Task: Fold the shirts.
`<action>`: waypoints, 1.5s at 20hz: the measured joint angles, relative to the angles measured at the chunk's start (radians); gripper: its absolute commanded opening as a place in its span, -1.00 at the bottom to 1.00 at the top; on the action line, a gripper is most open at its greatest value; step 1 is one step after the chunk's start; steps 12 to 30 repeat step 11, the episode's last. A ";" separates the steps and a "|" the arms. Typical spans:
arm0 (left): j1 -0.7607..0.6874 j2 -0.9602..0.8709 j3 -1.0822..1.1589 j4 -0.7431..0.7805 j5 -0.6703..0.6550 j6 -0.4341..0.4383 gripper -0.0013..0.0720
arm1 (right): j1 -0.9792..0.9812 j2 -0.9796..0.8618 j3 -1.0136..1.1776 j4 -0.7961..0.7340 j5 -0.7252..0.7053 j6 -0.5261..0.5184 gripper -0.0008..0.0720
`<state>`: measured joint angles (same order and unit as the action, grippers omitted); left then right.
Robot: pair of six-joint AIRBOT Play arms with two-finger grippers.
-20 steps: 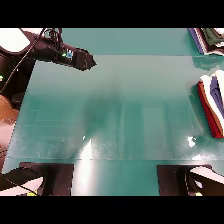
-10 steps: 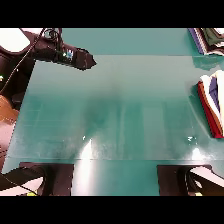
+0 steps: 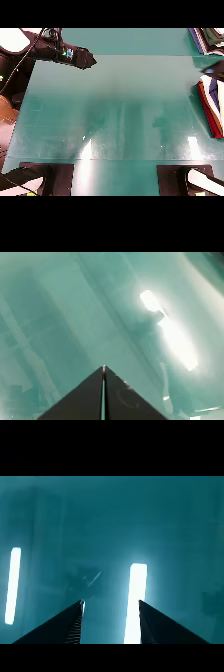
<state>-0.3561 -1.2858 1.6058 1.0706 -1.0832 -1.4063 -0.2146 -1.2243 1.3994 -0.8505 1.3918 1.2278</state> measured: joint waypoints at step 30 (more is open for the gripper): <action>0.000 0.000 0.000 -0.001 0.003 0.000 -0.90 | 0.279 -0.075 0.000 0.010 -0.028 0.001 -0.93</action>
